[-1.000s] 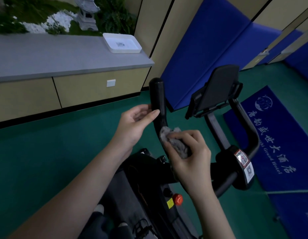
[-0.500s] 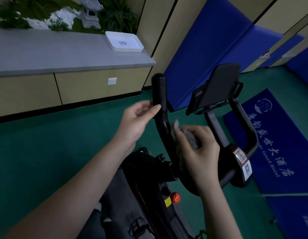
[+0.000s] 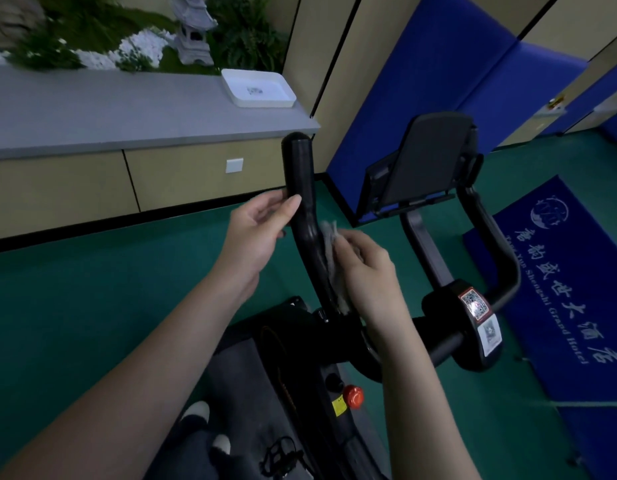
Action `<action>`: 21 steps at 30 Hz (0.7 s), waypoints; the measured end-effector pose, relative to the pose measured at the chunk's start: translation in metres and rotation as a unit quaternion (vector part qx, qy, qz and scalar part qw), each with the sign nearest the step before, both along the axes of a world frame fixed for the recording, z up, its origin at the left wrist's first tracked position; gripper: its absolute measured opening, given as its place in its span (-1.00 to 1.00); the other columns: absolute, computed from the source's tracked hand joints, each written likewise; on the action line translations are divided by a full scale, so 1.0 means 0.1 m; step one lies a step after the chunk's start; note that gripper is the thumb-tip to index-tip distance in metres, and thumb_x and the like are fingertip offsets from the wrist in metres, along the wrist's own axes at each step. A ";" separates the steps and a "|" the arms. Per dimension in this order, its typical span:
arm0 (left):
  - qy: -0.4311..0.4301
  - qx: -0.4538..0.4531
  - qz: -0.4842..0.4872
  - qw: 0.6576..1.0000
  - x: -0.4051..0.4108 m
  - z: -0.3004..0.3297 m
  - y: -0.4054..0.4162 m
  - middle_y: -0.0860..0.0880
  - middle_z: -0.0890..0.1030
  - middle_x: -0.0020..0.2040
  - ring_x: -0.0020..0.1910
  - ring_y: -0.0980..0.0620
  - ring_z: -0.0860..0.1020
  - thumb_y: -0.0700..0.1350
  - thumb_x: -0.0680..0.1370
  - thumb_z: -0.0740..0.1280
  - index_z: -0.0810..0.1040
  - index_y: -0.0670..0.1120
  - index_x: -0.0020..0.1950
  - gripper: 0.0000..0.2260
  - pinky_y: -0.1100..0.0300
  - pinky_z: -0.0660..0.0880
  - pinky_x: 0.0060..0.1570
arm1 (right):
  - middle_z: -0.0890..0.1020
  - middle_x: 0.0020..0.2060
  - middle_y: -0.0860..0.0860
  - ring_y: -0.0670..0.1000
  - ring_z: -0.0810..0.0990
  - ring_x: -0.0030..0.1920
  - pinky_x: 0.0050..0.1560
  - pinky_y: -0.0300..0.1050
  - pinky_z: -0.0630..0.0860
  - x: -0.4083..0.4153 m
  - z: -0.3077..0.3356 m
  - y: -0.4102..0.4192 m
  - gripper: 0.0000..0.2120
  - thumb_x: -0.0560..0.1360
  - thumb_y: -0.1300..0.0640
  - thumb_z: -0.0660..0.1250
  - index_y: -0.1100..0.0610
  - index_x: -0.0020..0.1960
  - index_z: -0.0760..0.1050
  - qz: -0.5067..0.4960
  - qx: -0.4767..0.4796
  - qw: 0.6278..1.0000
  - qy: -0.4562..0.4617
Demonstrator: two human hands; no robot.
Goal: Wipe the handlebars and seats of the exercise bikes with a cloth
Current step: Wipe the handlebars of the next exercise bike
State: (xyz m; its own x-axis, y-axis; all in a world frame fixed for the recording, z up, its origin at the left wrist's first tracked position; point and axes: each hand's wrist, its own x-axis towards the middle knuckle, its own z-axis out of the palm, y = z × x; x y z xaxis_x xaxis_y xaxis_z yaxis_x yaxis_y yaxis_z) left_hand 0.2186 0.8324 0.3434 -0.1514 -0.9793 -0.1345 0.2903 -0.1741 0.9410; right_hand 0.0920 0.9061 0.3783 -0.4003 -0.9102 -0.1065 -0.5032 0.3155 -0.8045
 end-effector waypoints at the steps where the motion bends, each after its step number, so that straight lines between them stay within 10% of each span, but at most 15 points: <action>1: -0.005 -0.002 0.005 1.000 0.00 -0.01 0.00 0.19 0.67 -0.11 -0.10 0.28 0.60 -0.03 0.52 0.37 0.61 0.06 0.03 -0.89 0.30 0.47 -0.12 | 0.64 -0.22 -0.14 -0.20 0.59 -0.14 -0.11 -0.34 0.46 0.05 0.01 -0.02 -0.84 0.60 -0.02 0.21 -0.03 0.02 0.56 0.009 -0.021 1.000 0.019; 6: -0.160 -0.107 0.060 0.980 0.05 -0.02 0.08 0.11 0.53 0.10 -0.01 0.25 0.52 0.04 0.51 0.37 0.46 0.03 0.29 -0.63 0.36 0.45 0.03 | 0.55 -0.39 -0.01 -0.10 0.50 -0.27 -0.29 -0.36 0.36 0.00 -0.03 0.36 -0.78 0.61 0.05 0.20 0.10 -0.15 0.50 0.020 -0.025 0.992 0.124; 13: -0.410 -0.531 0.045 0.740 0.29 0.07 0.05 -0.08 0.53 0.16 0.19 -0.10 0.44 -0.05 0.56 0.34 0.59 -0.13 0.14 -0.77 -0.01 0.34 0.18 | 0.61 -0.22 0.03 0.00 0.50 -0.16 -0.18 -0.15 0.34 0.25 -0.03 0.35 -0.83 0.61 0.11 0.22 0.12 0.06 0.58 -0.046 -0.098 0.979 0.174; 21: -0.406 -0.686 -0.158 0.583 0.26 0.24 -0.42 0.04 0.63 -0.05 0.13 -0.03 0.54 -0.01 0.53 0.33 0.66 -0.06 -0.03 -0.83 -0.02 0.11 0.41 | 0.53 -0.15 0.10 0.10 0.50 -0.07 -0.04 -0.08 0.43 0.39 -0.10 0.50 -0.83 0.54 0.14 0.34 0.24 -0.10 0.60 -0.200 -0.074 0.943 0.254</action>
State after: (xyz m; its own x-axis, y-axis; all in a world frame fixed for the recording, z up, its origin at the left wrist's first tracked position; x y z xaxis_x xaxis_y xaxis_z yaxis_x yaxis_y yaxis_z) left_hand 0.2445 0.7909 0.3675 -0.7848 -0.1894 0.5901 -0.1899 0.9798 0.0618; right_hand 0.1313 0.9559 0.3686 -0.6802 -0.6650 0.3084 -0.7001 0.4647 -0.5422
